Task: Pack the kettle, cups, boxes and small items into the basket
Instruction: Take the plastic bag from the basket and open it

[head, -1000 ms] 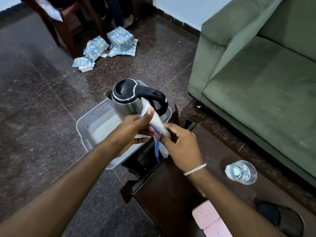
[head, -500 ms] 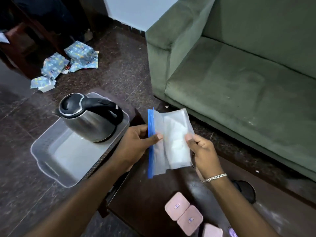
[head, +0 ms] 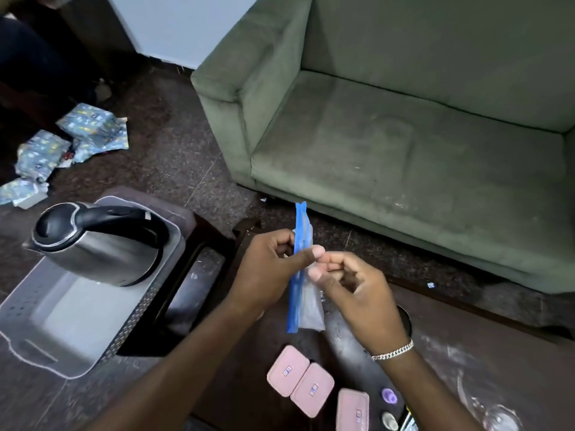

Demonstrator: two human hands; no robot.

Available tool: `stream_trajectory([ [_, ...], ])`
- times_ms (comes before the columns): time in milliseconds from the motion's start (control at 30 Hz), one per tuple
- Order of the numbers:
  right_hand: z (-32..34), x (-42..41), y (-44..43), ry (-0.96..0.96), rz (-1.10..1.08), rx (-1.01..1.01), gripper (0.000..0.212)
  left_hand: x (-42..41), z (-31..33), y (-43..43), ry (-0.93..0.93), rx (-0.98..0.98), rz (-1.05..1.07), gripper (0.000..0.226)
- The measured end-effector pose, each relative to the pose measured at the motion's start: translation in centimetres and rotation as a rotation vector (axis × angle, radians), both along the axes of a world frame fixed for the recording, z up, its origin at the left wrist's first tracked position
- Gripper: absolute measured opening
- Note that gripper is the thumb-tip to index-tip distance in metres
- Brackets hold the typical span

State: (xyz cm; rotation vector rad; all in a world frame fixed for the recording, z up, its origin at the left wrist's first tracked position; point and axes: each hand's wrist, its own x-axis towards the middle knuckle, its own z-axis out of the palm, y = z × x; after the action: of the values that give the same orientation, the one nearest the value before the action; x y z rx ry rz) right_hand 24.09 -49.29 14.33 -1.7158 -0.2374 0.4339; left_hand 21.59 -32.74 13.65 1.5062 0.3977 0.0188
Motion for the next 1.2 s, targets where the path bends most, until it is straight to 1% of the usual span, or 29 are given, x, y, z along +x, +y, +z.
stream_trajectory([
  [100,0.9,0.0,-0.6,0.009,-0.059,-0.013,0.022,0.2,0.3,-1.8,0.006,-0.016,-0.009,0.024],
  [200,1.3,-0.1,-1.6,0.017,-0.105,-0.047,0.024,0.3,0.6,-3.2,0.012,-0.015,-0.007,0.033],
  [267,1.3,-0.2,-2.4,0.001,-0.121,-0.096,0.02,0.3,0.8,-4.1,0.026,-0.016,-0.029,0.039],
  [333,1.1,-0.3,-3.4,-0.03,-0.14,-0.14,0.011,0.3,0.9,-4.9,0.043,0.014,-0.047,0.04],
  [367,1.0,-0.4,-3.9,-0.061,-0.153,-0.165,0.006,0.3,0.8,-5.2,0.045,0.049,-0.041,0.038],
  [400,0.9,-0.4,-4.4,-0.098,-0.18,-0.199,0.005,0.2,0.7,-5.5,0.04,0.107,-0.021,0.031],
  [467,0.9,-0.2,-5.4,-0.158,-0.273,-0.263,0.01,0.1,0.5,-5.7,0.027,0.342,0.048,0.015],
  [500,0.9,-0.1,-6.1,-0.179,-0.33,-0.279,0.012,0.0,0.6,-5.7,0.021,0.484,0.096,0.019],
  [533,1.0,0.2,-6.8,-0.197,-0.381,-0.294,0.017,0.0,0.9,-5.7,0.006,0.587,0.144,0.029],
  [567,1.1,0.4,-7.5,-0.213,-0.422,-0.31,0.023,-0.1,1.3,-5.7,-0.036,0.642,0.168,0.037],
  [600,1.2,0.6,-8.2,-0.23,-0.449,-0.322,0.029,-0.1,1.5,-5.5,-0.09,0.686,0.163,0.041],
  [667,1.7,0.9,-9.4,-0.292,-0.434,-0.332,0.034,-0.2,2.0,-5.5,-0.187,0.756,0.105,0.039],
  [767,2.2,0.5,-10.3,-0.479,-0.267,-0.444,0.032,-0.3,2.5,-6.1,-0.219,0.757,0.017,0.036],
  [800,2.3,0.3,-10.4,-0.509,-0.212,-0.506,0.029,-0.3,2.7,-6.5,-0.234,0.756,-0.001,0.035],
  [867,2.9,0.1,-10.1,-0.501,-0.133,-0.725,0.023,-0.3,2.9,-7.3,-0.262,0.757,-0.03,0.034],
  [933,3.5,0.0,-9.7,-0.441,-0.063,-0.966,0.03,-0.1,3.2,-8.1,-0.264,0.778,-0.062,0.034],
  [967,4.0,0.0,-9.4,-0.394,-0.037,-1.036,0.03,-0.1,3.4,-8.5,-0.255,0.789,-0.083,0.035],
  [1033,4.8,0.0,-8.5,-0.313,-0.001,-1.032,0.028,-0.2,3.8,-9.3,-0.234,0.801,-0.135,0.036],
  [1133,5.5,-0.2,-7.4,-0.196,-0.001,-0.872,0.033,-0.6,4.4,-10.4,-0.213,0.839,-0.232,0.036],
  [1200,5.9,0.1,-6.9,-0.109,-0.011,-0.801,0.025,-0.9,4.9,-11.1,-0.205,0.852,-0.29,0.038],
])
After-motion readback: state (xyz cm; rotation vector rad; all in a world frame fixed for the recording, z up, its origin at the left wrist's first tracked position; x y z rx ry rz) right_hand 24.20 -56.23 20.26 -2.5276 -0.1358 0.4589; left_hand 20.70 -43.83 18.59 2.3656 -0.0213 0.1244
